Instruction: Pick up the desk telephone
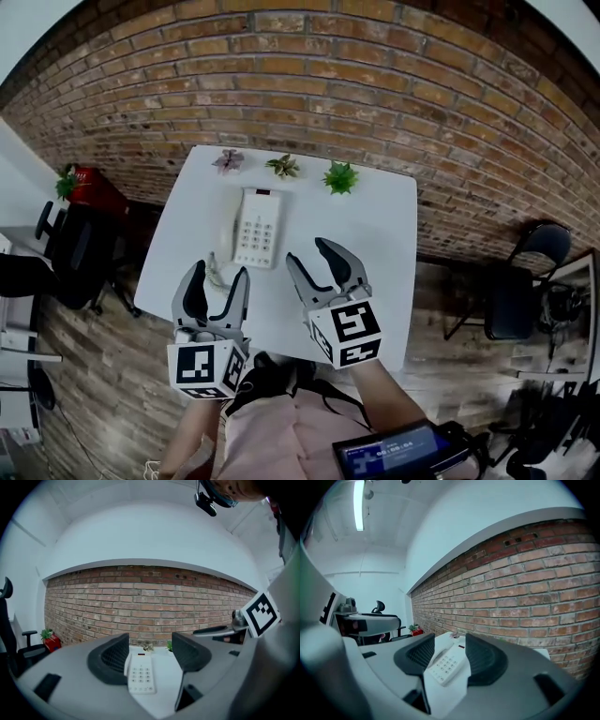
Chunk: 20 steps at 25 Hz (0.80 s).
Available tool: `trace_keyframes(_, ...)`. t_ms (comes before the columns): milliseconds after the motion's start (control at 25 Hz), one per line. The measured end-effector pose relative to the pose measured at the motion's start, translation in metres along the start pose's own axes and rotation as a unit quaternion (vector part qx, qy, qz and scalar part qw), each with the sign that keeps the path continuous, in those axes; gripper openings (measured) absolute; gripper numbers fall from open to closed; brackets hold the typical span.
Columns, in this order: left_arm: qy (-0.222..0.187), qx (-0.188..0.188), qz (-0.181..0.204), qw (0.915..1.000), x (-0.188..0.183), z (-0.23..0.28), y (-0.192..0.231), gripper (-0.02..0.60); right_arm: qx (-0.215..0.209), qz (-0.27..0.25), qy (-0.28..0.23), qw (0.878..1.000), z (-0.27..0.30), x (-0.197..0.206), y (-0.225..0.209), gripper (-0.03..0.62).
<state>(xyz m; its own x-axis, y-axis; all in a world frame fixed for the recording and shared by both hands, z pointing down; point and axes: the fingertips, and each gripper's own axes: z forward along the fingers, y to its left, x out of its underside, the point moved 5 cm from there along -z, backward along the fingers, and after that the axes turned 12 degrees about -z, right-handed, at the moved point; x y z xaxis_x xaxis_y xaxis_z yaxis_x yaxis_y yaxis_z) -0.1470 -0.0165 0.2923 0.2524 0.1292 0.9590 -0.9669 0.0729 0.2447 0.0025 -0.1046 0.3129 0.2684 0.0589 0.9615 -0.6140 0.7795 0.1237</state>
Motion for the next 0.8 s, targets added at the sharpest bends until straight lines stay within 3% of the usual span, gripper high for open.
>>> trace_keyframes(360, -0.001, 0.024, 0.013, 0.9996, -0.023, 0.035, 0.021, 0.307, 0.029, 0.001, -0.009, 1.0, 0.032, -0.019, -0.015, 0.212)
trace_keyframes(800, 0.065, 0.077, -0.012, 0.9949, -0.012, 0.113, 0.081, 0.324, 0.082, 0.027, 0.048, 0.995, 0.102, -0.002, -0.024, 0.212)
